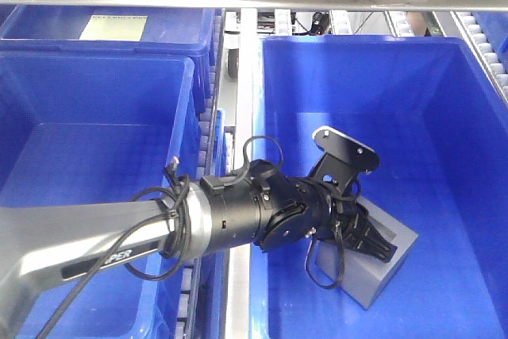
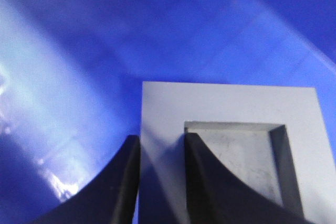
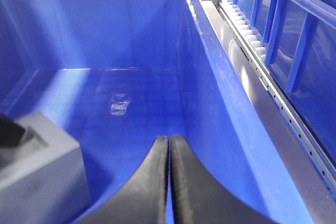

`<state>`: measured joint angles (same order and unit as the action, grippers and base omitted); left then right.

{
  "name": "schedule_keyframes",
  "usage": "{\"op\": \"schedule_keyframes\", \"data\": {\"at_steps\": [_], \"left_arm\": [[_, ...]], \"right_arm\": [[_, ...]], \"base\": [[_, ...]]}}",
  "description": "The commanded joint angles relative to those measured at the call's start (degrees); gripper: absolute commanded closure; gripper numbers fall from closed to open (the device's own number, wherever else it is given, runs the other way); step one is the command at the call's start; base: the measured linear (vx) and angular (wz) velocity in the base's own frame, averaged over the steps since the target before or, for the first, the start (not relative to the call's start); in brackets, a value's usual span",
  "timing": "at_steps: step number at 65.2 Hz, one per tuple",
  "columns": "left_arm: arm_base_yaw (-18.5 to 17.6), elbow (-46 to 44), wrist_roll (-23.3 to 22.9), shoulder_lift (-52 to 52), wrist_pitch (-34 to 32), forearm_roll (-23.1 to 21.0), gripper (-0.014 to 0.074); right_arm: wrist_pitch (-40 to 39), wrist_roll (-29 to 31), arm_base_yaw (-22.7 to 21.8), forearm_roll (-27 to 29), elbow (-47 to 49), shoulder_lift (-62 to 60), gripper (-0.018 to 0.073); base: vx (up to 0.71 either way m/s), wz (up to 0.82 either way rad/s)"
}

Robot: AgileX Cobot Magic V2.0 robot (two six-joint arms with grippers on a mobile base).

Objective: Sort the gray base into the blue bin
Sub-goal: 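Swing the left gripper over the blue bin and lower the block inside, then open the left gripper and withdraw it from the bin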

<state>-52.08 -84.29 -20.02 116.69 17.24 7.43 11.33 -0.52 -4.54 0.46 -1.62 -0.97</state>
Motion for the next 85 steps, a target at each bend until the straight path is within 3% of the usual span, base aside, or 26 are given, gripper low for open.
{"op": "schedule_keyframes", "data": {"at_steps": [1, 14, 26, 38, 64, 85], "left_arm": [[-0.3, -2.0, -0.3, -3.3, -3.8, -0.5, 0.0450], [-0.2, -2.0, -0.3, -4.2, -3.7, -0.5, 0.0256], [-0.3, -1.9, -1.9, -7.2, -2.9, -0.6, 0.0193], [-0.2, 5.1, -1.9, -14.5, -7.6, -0.5, 0.0262], [-0.2, 30.6, -1.9, -39.2, -19.3, -0.5, 0.0605], [-0.2, 44.1, -1.9, -58.3, -19.4, -0.5, 0.0604]], "right_arm": [[-2.9, 0.5, 0.0, -0.5, 0.0, 0.0, 0.0564], [-2.9, 0.5, 0.0, -0.5, 0.0, 0.0, 0.0564], [-2.9, 0.5, 0.0, -0.5, 0.0, 0.0, 0.0564], [-2.9, 0.5, 0.0, -0.5, 0.0, 0.0, 0.0564], [-2.9, 0.5, 0.0, -0.5, 0.0, 0.0, 0.0564], [-2.9, 0.5, 0.0, -0.5, 0.0, 0.0, 0.0564]], "base": [[0.00, 0.00], [0.00, 0.00], [0.00, 0.00], [0.00, 0.00], [0.00, 0.00], [0.00, 0.00]]}}
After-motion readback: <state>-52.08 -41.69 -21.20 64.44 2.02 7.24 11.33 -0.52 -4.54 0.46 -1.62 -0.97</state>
